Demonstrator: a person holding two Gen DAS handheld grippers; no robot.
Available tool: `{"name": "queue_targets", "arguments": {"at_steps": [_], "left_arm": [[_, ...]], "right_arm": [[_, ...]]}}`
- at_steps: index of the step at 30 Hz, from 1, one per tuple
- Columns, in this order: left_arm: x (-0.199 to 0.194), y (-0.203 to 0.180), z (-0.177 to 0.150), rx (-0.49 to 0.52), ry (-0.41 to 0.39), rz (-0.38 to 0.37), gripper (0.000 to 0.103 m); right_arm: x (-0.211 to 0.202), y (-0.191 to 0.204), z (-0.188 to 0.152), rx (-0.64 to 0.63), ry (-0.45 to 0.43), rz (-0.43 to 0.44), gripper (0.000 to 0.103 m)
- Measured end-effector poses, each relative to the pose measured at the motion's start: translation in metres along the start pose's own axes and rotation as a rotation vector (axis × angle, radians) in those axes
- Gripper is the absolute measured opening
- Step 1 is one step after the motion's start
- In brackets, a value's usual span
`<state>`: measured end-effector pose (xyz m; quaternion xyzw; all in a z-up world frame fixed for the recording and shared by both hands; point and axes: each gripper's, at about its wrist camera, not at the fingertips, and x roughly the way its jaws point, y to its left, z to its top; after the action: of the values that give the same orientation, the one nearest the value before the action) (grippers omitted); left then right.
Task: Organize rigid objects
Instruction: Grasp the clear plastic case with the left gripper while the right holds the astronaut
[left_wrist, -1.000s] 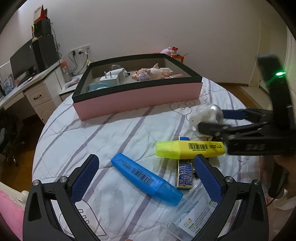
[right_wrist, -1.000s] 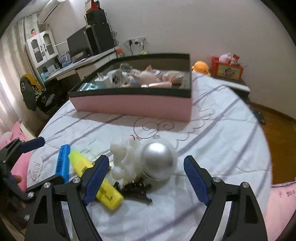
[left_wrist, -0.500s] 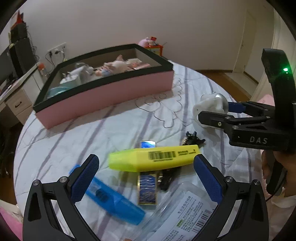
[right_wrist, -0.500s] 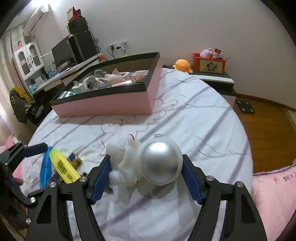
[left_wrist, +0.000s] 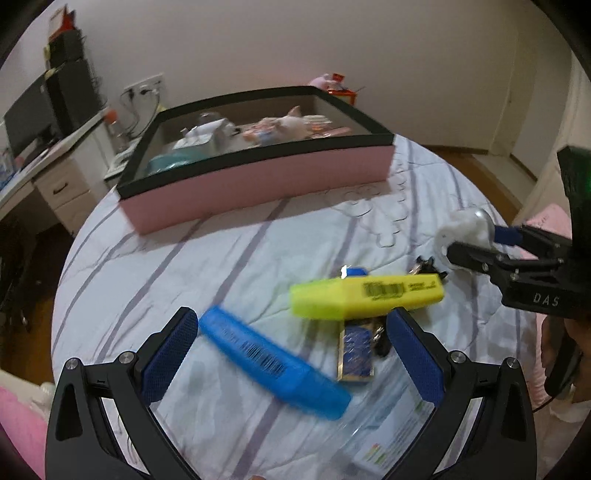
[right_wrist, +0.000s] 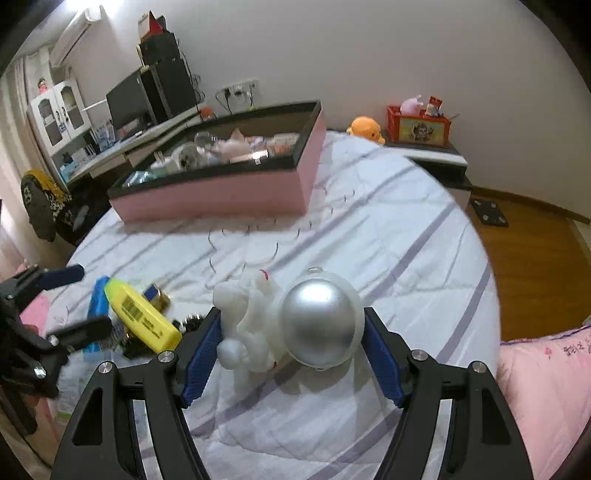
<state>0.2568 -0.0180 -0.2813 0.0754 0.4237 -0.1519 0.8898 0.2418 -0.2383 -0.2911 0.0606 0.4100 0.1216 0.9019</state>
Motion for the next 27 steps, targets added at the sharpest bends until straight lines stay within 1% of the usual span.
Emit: {"name": "queue_targets", "arguments": {"at_steps": [2, 3, 5, 10, 11, 13, 14, 16, 19, 21, 22, 23, 26, 27], "left_arm": [[-0.007, 0.003, -0.006, -0.008, -0.016, -0.014, 0.103], [-0.012, 0.002, -0.010, 0.002, -0.021, -0.035, 0.103], [-0.022, -0.005, -0.020, 0.049, -0.031, -0.078, 0.103], [-0.039, -0.029, -0.042, 0.127, -0.046, -0.126, 0.103], [-0.040, -0.033, -0.046, 0.138, -0.045, -0.139, 0.103], [-0.040, -0.041, -0.052, 0.144, -0.043, -0.146, 0.103], [-0.039, -0.043, -0.054, 0.145, -0.042, -0.151, 0.103], [-0.036, -0.045, -0.057, 0.132, -0.045, -0.140, 0.103], [-0.028, -0.047, -0.062, 0.118, -0.041, -0.086, 0.099], [-0.025, -0.048, -0.063, 0.107, -0.048, -0.080, 0.096], [-0.023, -0.048, -0.063, 0.090, -0.053, -0.092, 0.094], [-0.020, -0.049, -0.062, 0.081, -0.049, -0.093, 0.094], [-0.012, -0.055, -0.063, 0.084, -0.045, -0.064, 0.093], [-0.010, -0.056, -0.063, 0.074, -0.048, -0.069, 0.087]], "right_arm": [[0.002, 0.001, -0.005, 0.000, 0.003, 0.023, 0.079], [0.002, 0.002, -0.008, 0.002, -0.006, 0.029, 0.079], [0.001, 0.001, -0.011, 0.011, -0.006, 0.027, 0.079], [0.000, 0.003, -0.012, 0.011, -0.021, 0.013, 0.079], [0.000, 0.004, -0.013, 0.009, -0.021, 0.008, 0.078], [-0.004, 0.004, -0.017, 0.016, -0.040, -0.016, 0.072], [-0.006, 0.004, -0.019, 0.017, -0.036, -0.024, 0.072], [-0.013, 0.004, -0.026, 0.024, -0.045, -0.041, 0.072], [-0.027, 0.003, -0.038, 0.039, -0.063, -0.041, 0.072], [-0.038, 0.002, -0.048, 0.059, -0.071, -0.032, 0.072], [-0.042, 0.001, -0.054, 0.069, -0.077, -0.024, 0.072], [-0.045, 0.002, -0.059, 0.071, -0.081, -0.019, 0.072], [-0.053, 0.005, -0.071, 0.070, -0.088, -0.001, 0.072], [-0.054, 0.005, -0.072, 0.072, -0.091, 0.004, 0.072]]}}
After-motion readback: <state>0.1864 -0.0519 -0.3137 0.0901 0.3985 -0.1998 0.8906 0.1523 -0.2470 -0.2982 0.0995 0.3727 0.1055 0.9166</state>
